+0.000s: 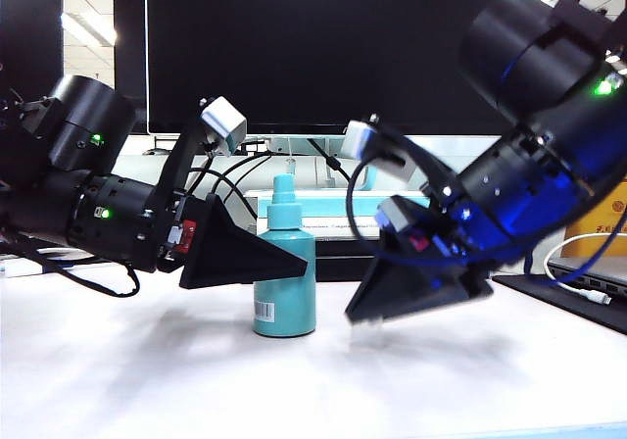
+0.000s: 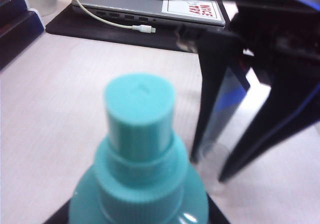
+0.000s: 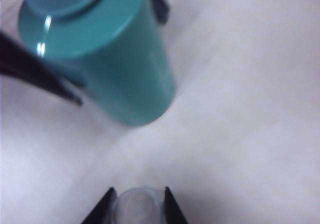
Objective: Pick up the sprayer with the left hand, pick up its lid with the right hand then put the lid on the sprayer.
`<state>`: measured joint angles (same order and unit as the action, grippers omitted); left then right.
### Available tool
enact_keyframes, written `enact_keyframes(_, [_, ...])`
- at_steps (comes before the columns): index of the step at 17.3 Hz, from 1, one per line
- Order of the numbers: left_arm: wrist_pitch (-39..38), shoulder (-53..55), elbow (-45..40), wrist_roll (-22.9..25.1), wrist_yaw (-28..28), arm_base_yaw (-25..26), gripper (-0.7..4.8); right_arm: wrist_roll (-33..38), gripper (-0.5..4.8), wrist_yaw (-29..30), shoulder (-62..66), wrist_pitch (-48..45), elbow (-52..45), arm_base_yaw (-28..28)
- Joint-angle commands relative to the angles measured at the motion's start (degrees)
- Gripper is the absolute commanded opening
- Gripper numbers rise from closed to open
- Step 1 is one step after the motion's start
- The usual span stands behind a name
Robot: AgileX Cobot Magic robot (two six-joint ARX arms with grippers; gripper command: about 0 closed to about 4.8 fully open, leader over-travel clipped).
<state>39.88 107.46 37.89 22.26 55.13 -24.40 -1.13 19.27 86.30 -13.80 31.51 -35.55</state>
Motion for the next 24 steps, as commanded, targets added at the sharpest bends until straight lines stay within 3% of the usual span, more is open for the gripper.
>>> enact_keyframes(1, [-2.56, 0.04, -0.13, -0.15, -0.5, -0.09, 2.73, -0.02, 1.06, -2.25, -4.98, 0.33, 0.96, 0.92])
enact_keyframes(6, [-2.54, 0.04, -0.13, 0.2, -0.55, -0.09, 2.73, -1.36, 1.01, -2.45, -10.69, 7.54, 3.34, 2.14])
enact_keyframes(11, [-2.58, 0.04, -0.15, -0.02, -0.46, -0.09, 2.73, -1.92, 0.81, -2.51, -13.31, 6.29, 4.39, 2.14])
enact_keyframes(17, [-2.62, 0.04, -0.13, -0.2, 2.97, -0.2, 2.73, -0.37, 0.82, 3.85, -14.29, 8.98, 12.7, 1.86])
enact_keyframes(24, [-2.56, 0.07, -0.09, 1.27, 2.93, -4.31, 2.73, -0.44, 0.86, 4.94, -13.44, 13.14, 14.51, 1.42])
